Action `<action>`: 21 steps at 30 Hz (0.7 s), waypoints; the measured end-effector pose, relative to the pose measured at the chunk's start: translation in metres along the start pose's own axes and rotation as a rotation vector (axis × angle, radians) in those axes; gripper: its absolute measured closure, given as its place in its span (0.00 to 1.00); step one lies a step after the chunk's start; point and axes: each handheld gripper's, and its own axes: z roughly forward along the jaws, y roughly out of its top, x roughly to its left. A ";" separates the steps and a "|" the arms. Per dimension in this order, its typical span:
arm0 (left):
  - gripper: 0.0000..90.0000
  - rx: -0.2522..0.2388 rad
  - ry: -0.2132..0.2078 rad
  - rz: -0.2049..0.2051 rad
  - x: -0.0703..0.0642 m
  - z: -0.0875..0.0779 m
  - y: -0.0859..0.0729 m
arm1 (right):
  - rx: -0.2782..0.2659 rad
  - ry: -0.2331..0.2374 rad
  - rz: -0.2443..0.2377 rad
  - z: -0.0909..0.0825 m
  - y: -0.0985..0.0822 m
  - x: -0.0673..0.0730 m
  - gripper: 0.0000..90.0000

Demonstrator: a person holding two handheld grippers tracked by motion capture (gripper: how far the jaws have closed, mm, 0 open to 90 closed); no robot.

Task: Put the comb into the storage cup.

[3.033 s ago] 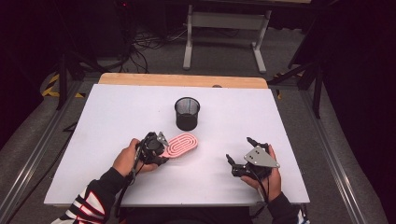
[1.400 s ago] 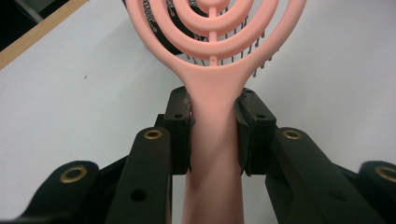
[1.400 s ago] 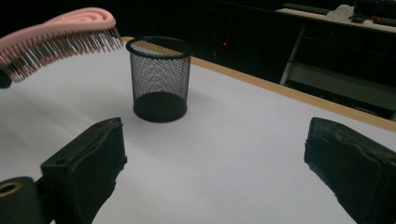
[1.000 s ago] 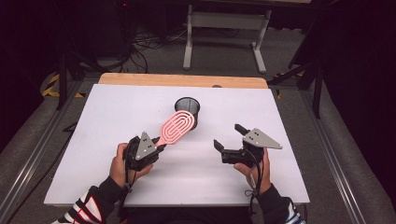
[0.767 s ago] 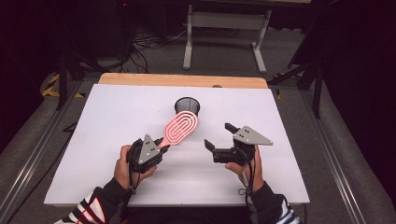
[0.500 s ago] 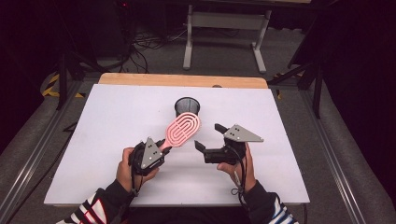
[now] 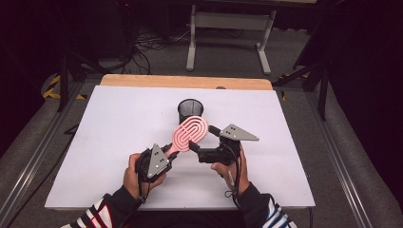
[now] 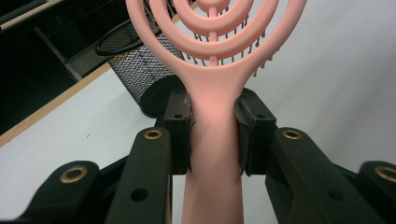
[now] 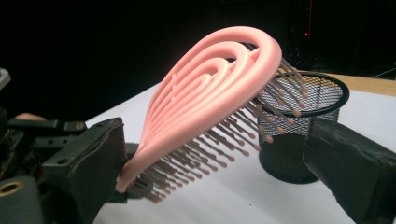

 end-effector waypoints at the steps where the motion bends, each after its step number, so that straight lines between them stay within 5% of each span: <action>1: 0.78 -0.003 0.001 -0.001 -0.001 0.000 0.000 | 0.001 0.009 0.015 0.002 -0.001 -0.001 0.08; 6: 0.78 0.001 -0.013 0.012 -0.006 0.004 0.001 | 0.014 0.035 0.052 0.010 -0.003 -0.002 0.10; 16: 0.78 0.004 0.002 0.041 -0.018 0.013 0.001 | -0.102 -0.004 0.190 0.010 -0.011 -0.002 0.46; 21: 0.78 0.004 0.000 0.031 -0.020 0.018 -0.002 | -0.147 0.036 0.214 0.005 -0.012 -0.003 0.59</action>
